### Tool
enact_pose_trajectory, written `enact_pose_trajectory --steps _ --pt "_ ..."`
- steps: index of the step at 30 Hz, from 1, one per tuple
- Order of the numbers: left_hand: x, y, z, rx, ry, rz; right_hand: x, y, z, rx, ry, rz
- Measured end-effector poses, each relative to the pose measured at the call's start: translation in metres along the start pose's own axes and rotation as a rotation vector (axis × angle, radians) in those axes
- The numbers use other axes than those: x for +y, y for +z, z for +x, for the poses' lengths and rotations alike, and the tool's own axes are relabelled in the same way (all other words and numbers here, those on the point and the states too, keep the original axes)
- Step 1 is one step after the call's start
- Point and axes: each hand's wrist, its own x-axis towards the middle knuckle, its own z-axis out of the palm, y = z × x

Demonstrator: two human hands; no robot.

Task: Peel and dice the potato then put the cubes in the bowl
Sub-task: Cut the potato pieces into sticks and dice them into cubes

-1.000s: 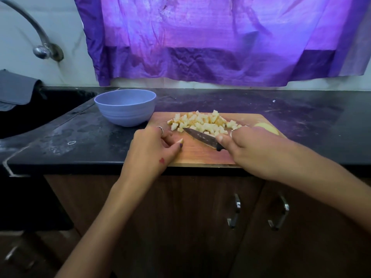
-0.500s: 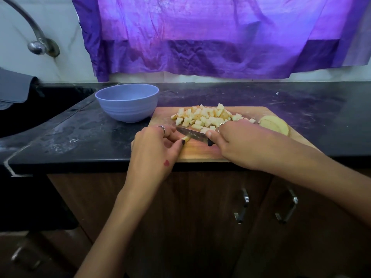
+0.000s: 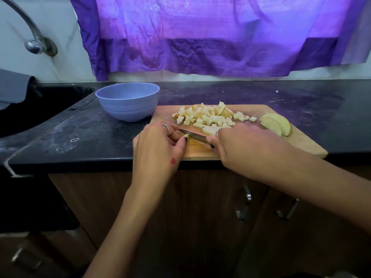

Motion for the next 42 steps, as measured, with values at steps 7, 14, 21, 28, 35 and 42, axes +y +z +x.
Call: enact_pose_trajectory --steps 7,14,21,28,35,42 --pt "0.0 -0.003 -0.001 -0.001 0.009 0.015 0.007 0.0 -0.007 0.104 -0.003 0.055" --pt "-0.002 -0.004 0.001 -0.013 0.0 0.025 0.001 0.0 0.003 0.032 -0.015 0.09" --pt "-0.005 -0.001 0.002 0.012 0.037 0.018 -0.005 0.0 0.007 0.023 0.0 0.096" --pt "-0.012 0.004 0.003 0.037 0.068 0.053 -0.019 0.0 0.015 0.006 -0.018 -0.059" --pt "-0.007 0.007 -0.004 0.12 0.114 0.117 -0.012 0.001 -0.006 0.008 0.004 -0.088" --pt "-0.013 -0.003 -0.006 0.074 0.147 0.106 0.002 -0.004 -0.021 0.112 0.066 0.047"
